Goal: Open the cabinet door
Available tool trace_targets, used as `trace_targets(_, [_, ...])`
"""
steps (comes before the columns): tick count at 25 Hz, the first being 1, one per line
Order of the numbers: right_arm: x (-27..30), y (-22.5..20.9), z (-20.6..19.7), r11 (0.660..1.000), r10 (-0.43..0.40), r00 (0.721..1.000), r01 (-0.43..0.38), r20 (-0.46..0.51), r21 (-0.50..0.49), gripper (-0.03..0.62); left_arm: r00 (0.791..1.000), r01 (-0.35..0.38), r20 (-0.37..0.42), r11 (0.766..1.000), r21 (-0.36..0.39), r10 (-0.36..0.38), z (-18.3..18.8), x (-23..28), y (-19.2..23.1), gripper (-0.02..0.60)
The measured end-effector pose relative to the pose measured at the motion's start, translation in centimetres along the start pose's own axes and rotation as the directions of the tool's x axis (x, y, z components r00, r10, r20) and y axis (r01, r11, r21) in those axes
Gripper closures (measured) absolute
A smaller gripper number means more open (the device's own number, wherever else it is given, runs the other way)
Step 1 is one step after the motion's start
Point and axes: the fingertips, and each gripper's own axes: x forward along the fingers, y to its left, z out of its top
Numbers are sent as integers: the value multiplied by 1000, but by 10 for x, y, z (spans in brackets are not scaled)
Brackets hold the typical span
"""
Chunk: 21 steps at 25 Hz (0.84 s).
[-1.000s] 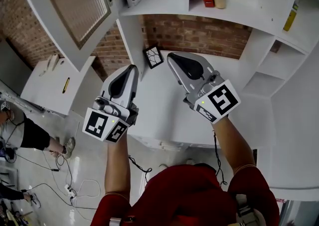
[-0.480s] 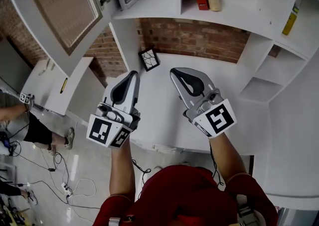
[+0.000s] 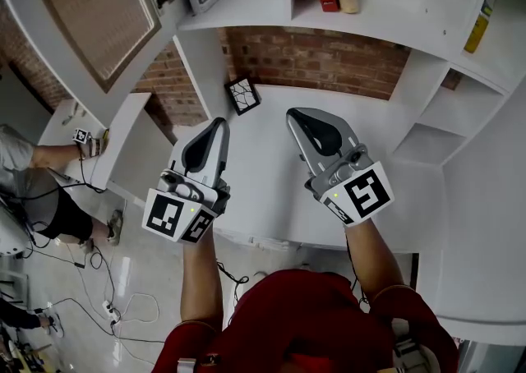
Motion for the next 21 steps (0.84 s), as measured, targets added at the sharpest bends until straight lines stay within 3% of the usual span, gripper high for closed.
trace_targets(21, [0, -1, -6, 1000, -9, 1000, 9, -10, 4, 583, 1000, 11, -11, 1000, -9, -11, -4, 1, 2, 581])
